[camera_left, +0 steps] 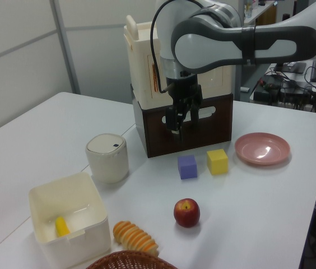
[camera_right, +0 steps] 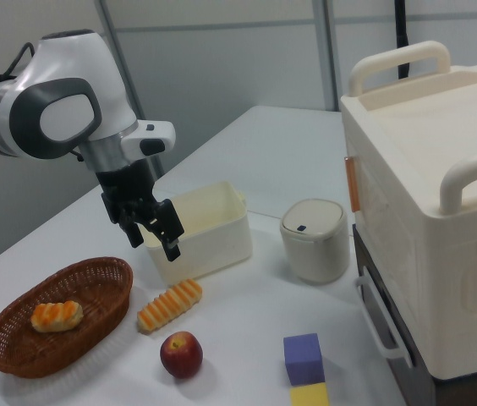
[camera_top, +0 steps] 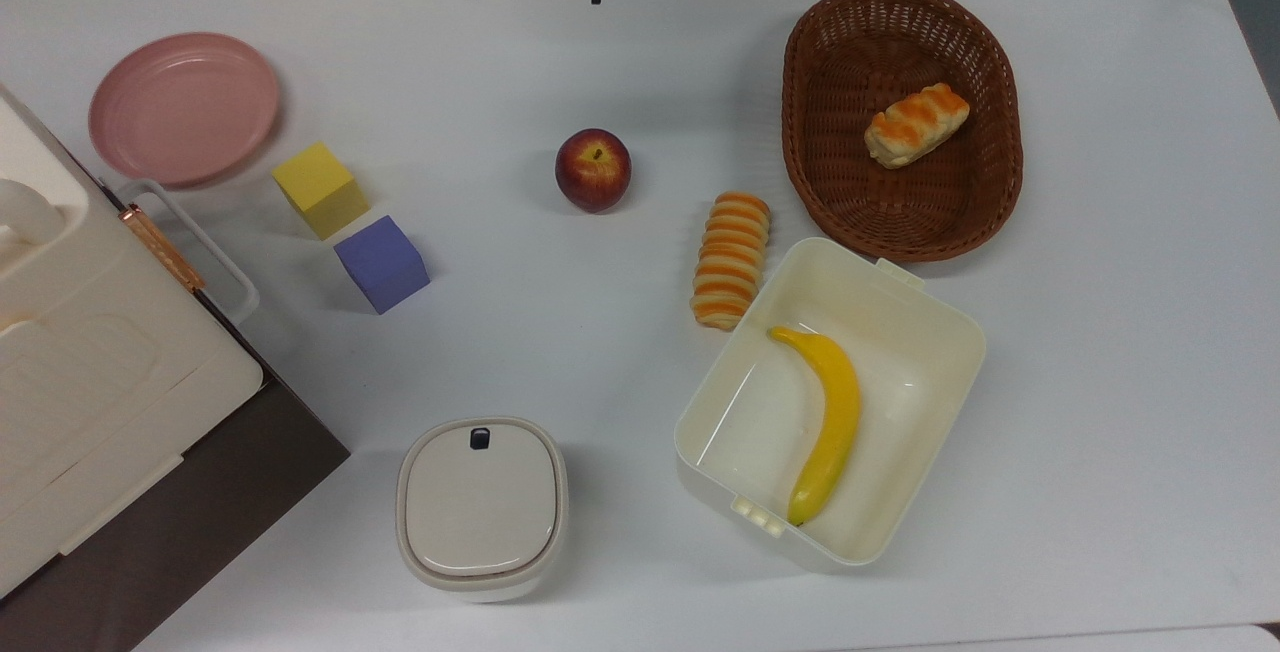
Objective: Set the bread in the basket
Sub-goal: 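Move the gripper over the striped orange bread loaf beside the apple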
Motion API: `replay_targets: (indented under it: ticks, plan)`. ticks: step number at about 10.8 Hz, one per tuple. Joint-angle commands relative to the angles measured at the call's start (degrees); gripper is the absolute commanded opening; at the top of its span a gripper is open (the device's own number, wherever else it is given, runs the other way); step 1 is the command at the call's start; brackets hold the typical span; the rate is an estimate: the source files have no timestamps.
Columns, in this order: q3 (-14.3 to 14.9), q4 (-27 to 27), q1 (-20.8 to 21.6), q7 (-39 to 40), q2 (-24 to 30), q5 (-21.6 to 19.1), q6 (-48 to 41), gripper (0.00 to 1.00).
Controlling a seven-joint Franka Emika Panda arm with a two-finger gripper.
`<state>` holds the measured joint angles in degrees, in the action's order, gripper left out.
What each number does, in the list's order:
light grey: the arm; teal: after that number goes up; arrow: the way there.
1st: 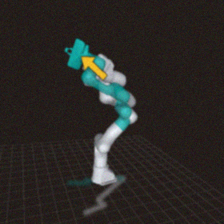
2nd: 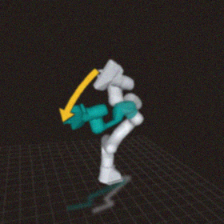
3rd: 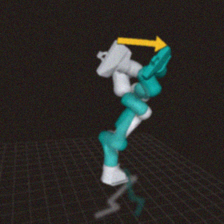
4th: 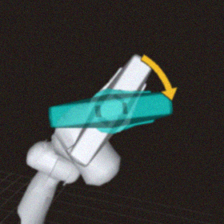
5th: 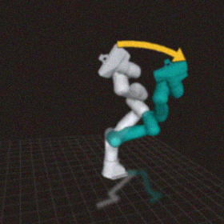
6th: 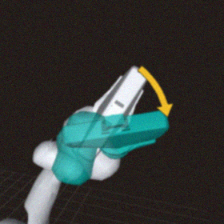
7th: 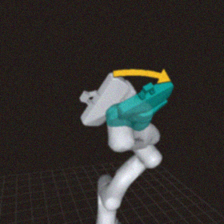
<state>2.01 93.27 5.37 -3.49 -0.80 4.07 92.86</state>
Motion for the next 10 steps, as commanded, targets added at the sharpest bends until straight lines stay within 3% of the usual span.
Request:
replay_targets:
  ticks: [1, 7, 10]
  plan:
    - [0.9, 0.7, -1.4, 0.2, 0.5, -0.6, -0.8, 1.00]
    - [0.0, 0.6, -1.3, 0.3, -2.8, -0.6, 1.5, 1.00]
    - [-0.1, 0.6, 2.4, -0.6, -7.2, -1.1, 5.9, 1.00]
